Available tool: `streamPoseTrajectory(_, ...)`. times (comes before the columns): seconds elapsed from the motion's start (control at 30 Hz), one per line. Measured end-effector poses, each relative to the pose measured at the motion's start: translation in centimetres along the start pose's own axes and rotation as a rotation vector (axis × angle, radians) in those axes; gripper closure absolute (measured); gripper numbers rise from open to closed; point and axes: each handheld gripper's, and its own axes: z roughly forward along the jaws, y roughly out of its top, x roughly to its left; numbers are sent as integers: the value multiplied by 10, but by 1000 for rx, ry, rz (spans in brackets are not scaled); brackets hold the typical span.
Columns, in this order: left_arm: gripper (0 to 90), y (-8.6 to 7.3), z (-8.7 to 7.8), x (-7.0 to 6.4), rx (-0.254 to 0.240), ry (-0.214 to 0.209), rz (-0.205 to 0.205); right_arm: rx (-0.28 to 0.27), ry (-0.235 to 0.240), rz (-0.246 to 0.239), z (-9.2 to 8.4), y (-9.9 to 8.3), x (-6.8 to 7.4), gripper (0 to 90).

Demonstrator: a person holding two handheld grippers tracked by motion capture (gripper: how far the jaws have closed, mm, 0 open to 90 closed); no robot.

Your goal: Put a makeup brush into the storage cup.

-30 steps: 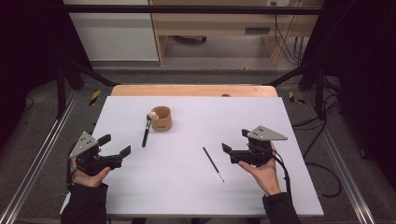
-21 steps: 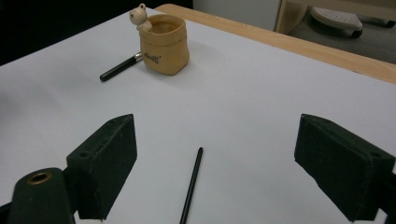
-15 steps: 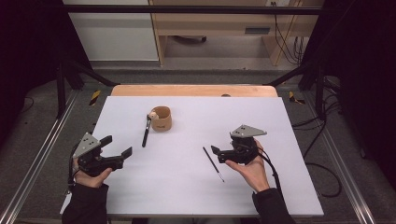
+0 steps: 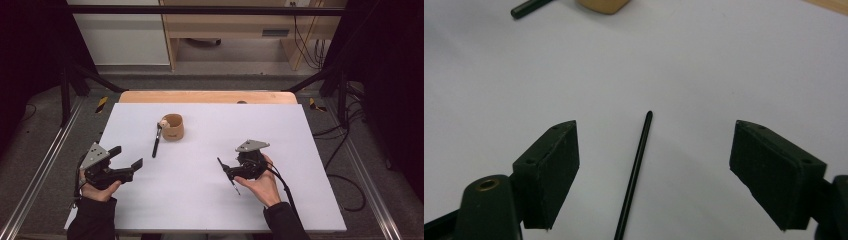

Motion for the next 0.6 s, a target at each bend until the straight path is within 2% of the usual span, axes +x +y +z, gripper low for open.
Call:
streamPoseTrajectory(0.33, 83, -1, 1, 0, 3, -2, 4, 71, 19, -38, 16, -5, 10, 289)
streamPoseTrajectory(0.57, 83, -1, 2, -1, 5, -2, 4, 112, 49, -32, 24, -7, 10, 388)
streamPoseTrajectory(0.6, 83, -1, 2, -1, 7, -2, 5, 124, 56, -31, 27, -8, 11, 440)
